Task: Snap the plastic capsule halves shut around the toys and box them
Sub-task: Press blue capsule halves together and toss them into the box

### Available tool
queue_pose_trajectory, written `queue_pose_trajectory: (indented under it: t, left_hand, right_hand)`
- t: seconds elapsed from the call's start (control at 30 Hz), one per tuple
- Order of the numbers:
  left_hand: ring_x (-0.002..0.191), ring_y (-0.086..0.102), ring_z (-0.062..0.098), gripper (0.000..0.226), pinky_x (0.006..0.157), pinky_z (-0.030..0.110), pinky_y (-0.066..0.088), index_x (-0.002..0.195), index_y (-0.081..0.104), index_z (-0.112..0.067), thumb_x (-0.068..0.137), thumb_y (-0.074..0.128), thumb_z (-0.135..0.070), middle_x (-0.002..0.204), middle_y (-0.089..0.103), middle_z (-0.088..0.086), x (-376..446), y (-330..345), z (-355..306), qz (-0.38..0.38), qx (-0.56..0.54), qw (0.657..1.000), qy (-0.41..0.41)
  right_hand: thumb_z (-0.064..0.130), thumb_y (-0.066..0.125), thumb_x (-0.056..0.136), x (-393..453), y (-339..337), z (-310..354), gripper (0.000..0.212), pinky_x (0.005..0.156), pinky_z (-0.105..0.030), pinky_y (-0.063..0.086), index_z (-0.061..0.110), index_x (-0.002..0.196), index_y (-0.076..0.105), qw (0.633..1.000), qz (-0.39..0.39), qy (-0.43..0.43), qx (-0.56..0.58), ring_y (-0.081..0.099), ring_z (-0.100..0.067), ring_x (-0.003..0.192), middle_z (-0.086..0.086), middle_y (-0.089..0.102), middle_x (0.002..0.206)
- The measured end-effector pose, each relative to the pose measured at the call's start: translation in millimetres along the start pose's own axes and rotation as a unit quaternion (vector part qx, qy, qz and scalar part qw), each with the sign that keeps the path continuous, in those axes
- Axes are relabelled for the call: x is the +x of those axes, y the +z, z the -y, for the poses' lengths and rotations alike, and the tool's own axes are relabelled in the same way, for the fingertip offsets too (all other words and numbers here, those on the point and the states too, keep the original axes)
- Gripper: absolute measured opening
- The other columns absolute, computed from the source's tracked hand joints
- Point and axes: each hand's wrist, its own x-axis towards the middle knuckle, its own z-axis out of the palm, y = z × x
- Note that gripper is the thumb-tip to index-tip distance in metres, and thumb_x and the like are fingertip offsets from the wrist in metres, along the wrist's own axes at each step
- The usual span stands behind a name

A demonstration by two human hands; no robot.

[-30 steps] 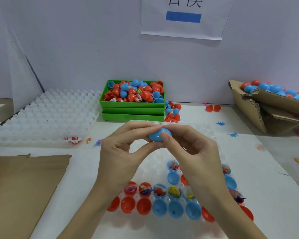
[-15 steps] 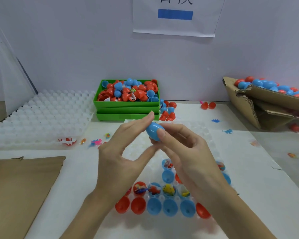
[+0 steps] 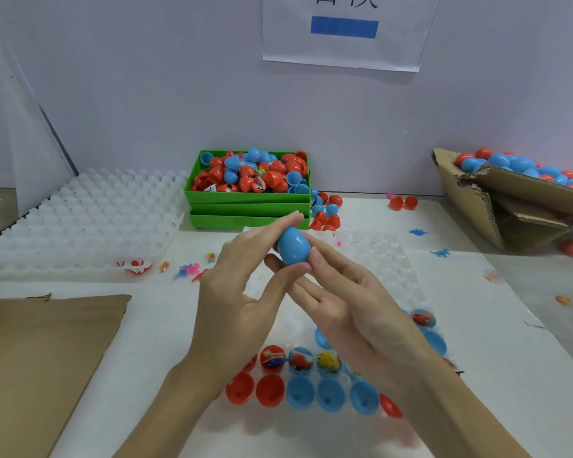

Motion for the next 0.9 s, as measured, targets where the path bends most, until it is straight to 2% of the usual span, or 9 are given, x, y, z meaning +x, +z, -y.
queue_pose_trajectory:
  t: [0.2,0.37,0.57,0.67,0.77,0.9]
  left_hand:
    - [0.135,0.057,0.016,0.043,0.110,0.026,0.046,0.143,0.056,-0.012,0.103,0.058,-0.028,0.140,0.064,-0.005,0.0,2.6,-0.5,0.027,-0.057,0.998,0.005]
    - [0.127,0.062,0.018,0.039,0.105,0.027,0.050,0.135,0.060,-0.015,0.105,0.055,-0.039,0.132,0.067,-0.006,-1.2,1.9,-1.5,0.022,-0.073,0.997,0.007]
    - [0.117,0.067,0.015,0.040,0.098,0.025,0.053,0.129,0.063,-0.017,0.101,0.060,-0.045,0.123,0.071,-0.005,-0.5,-0.9,-3.2,-0.027,-0.054,0.998,0.025]
    - [0.113,0.069,0.015,0.045,0.097,0.023,0.054,0.126,0.068,-0.013,0.093,0.070,-0.043,0.119,0.074,-0.002,-0.3,-4.3,-1.7,-0.048,-0.044,0.998,0.012]
    - [0.114,0.070,0.014,0.047,0.097,0.022,0.054,0.125,0.069,-0.019,0.087,0.075,-0.046,0.120,0.075,-0.009,0.2,-6.8,-2.1,-0.059,-0.065,0.996,-0.014]
    - [0.113,0.072,0.020,0.049,0.097,0.030,0.056,0.127,0.071,-0.018,0.084,0.080,-0.040,0.121,0.076,-0.010,0.1,-6.1,0.1,-0.054,-0.089,0.994,-0.038]
  right_hand:
    - [0.017,0.072,0.092,0.1,0.5,0.3,0.055,0.101,-0.030,0.054,0.000,0.141,0.057,1.000,0.002,0.007,0.028,0.062,-0.029,0.131,-0.017,0.065,0.139]
    - [0.018,0.073,0.089,-0.4,2.8,-2.2,0.049,0.099,-0.030,0.055,-0.001,0.133,0.064,1.000,-0.004,-0.012,0.017,0.065,-0.030,0.127,-0.019,0.068,0.132]
    - [0.025,0.067,0.094,-0.8,9.7,-7.6,0.041,0.099,-0.029,0.055,-0.002,0.125,0.069,0.997,-0.006,-0.063,-0.034,0.068,-0.034,0.121,-0.020,0.070,0.125]
    - [0.028,0.063,0.097,-2.1,12.5,-11.8,0.037,0.098,-0.030,0.056,0.003,0.124,0.072,0.996,-0.020,-0.072,-0.051,0.068,-0.034,0.120,-0.022,0.070,0.126]
    - [0.028,0.061,0.099,-2.8,14.2,-12.9,0.039,0.098,-0.030,0.056,0.002,0.126,0.071,0.996,-0.025,-0.070,-0.056,0.068,-0.035,0.121,-0.022,0.070,0.127]
    - [0.025,0.058,0.101,-3.3,12.8,-11.8,0.040,0.097,-0.031,0.057,0.000,0.131,0.066,0.993,-0.039,-0.076,-0.081,0.070,-0.035,0.118,-0.020,0.071,0.126]
